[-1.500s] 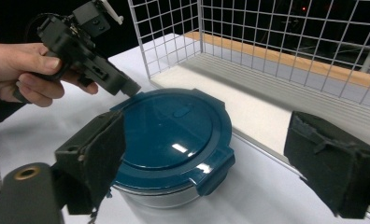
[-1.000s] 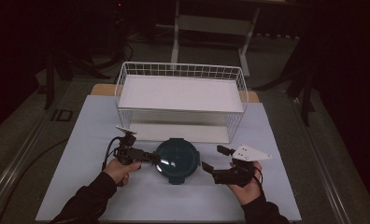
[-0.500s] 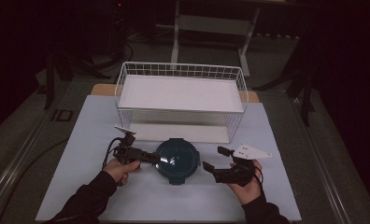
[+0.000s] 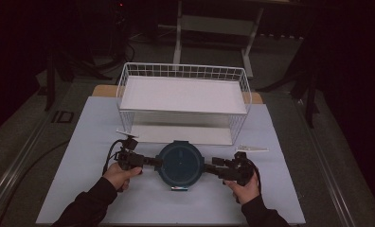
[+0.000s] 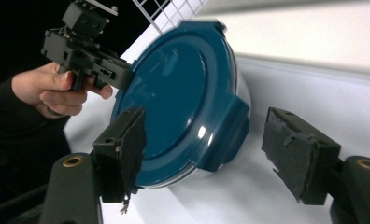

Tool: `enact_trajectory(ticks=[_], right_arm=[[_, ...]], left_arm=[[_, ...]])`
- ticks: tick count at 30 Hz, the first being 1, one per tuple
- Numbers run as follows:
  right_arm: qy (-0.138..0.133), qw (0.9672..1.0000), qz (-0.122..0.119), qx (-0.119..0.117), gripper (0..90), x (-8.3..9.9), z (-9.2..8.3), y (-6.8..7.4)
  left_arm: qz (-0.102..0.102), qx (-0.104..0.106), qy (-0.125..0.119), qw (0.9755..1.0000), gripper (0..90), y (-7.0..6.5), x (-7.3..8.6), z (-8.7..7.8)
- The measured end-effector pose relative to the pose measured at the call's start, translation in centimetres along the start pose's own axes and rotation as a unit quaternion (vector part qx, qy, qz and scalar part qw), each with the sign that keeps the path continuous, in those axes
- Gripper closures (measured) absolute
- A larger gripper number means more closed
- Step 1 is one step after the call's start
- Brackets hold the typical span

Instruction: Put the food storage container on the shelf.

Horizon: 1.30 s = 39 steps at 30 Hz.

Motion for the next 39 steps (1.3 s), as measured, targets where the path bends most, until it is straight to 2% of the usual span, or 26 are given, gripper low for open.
enact_trajectory(ticks=[2,7,12,16,21,25,28,30,31,39], right_arm=[[0.006,0.9998,0.019,-0.008,33.9,0.3,0.3,-0.3],[0.023,0.9986,0.043,-0.022,42.0,0.8,1.0,-0.6],[0.030,0.9976,0.054,-0.031,50.7,1.1,1.2,-0.8],[0.036,0.9962,0.067,-0.042,54.5,1.4,1.3,-0.7],[0.043,0.9945,0.080,-0.053,55.0,1.7,1.6,-0.5],[0.039,0.9949,0.078,-0.051,54.8,1.8,1.7,-0.4],[0.029,0.9945,0.085,-0.053,55.2,1.9,1.7,-0.4],[0.026,0.9944,0.083,-0.060,55.8,2.0,1.8,-0.4],[0.026,0.9944,0.083,-0.060,55.8,2.0,1.8,-0.4],[0.015,0.9936,0.098,-0.054,56.7,2.1,1.8,0.1]], left_arm=[[0.009,-0.003,-0.005,0.9999,55.7,-0.2,0.1,-0.1],[0.030,-0.009,-0.008,0.9995,56.1,-0.6,0.3,-0.3],[0.045,-0.009,-0.012,0.9989,56.6,-0.9,0.6,-0.5],[0.056,-0.009,-0.016,0.9983,57.0,-1.0,0.8,-0.6],[0.058,-0.007,-0.017,0.9981,57.2,-1.1,1.0,-0.6],[0.053,-0.008,-0.025,0.9982,57.1,-1.1,1.2,-0.6],[0.055,-0.018,-0.030,0.9979,56.6,-1.2,1.4,-0.7],[0.060,-0.032,-0.037,0.9970,55.3,-1.3,1.6,-0.6],[0.060,-0.032,-0.037,0.9970,54.9,-1.3,1.6,-0.6],[0.041,-0.037,-0.042,0.9976,55.5,-1.4,1.7,-0.7]])
Point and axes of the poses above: each handheld gripper's, and its own axes: z roughly forward along the jaws, x roughly out of its underside, y roughly to its left, the point moved 9 cm from there along z, roughly forward along the jaws, and after that the axes turned 9 degrees about -x, right-handed, at the moved point
